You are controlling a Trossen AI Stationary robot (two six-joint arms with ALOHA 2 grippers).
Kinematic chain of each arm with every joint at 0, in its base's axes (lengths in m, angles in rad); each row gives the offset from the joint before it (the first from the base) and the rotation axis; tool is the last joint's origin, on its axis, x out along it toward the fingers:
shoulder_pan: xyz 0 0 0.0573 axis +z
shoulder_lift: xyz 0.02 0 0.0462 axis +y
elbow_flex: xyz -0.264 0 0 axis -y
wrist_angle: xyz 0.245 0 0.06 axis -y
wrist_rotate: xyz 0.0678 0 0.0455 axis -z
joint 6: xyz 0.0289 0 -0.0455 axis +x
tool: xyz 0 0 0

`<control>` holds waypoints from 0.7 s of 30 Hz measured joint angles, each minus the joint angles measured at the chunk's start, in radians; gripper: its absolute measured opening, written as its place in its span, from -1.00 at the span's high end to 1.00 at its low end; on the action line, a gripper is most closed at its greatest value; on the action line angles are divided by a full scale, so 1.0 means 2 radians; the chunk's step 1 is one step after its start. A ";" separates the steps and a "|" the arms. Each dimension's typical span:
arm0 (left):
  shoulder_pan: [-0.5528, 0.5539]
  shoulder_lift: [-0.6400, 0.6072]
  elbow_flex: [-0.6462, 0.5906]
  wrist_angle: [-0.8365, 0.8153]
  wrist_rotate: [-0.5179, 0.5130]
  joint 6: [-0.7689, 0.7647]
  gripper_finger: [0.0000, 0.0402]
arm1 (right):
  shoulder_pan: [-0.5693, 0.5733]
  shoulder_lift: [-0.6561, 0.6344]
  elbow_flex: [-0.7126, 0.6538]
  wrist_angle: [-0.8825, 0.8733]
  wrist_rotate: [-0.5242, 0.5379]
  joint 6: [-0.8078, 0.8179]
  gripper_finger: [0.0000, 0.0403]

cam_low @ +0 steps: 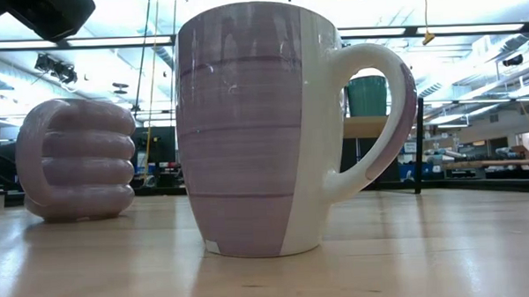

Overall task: Place coffee mugs
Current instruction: Put the light blue mug on the shelf

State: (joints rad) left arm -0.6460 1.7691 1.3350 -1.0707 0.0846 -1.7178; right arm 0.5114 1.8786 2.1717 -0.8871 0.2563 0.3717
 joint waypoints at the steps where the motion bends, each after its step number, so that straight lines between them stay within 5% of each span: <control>1: 0.000 0.000 0.000 0.000 0.000 0.002 0.89 | 0.000 0.000 0.000 0.000 -0.004 0.000 0.21; 21: 0.014 -0.119 0.000 -0.123 0.034 0.113 0.89 | 0.000 -0.004 0.000 -0.087 -0.038 -0.013 0.21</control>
State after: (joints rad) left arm -0.6185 1.5302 1.3346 -1.3167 0.1535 -1.4919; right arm 0.5114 1.8713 2.1723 -1.0618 0.1810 0.3466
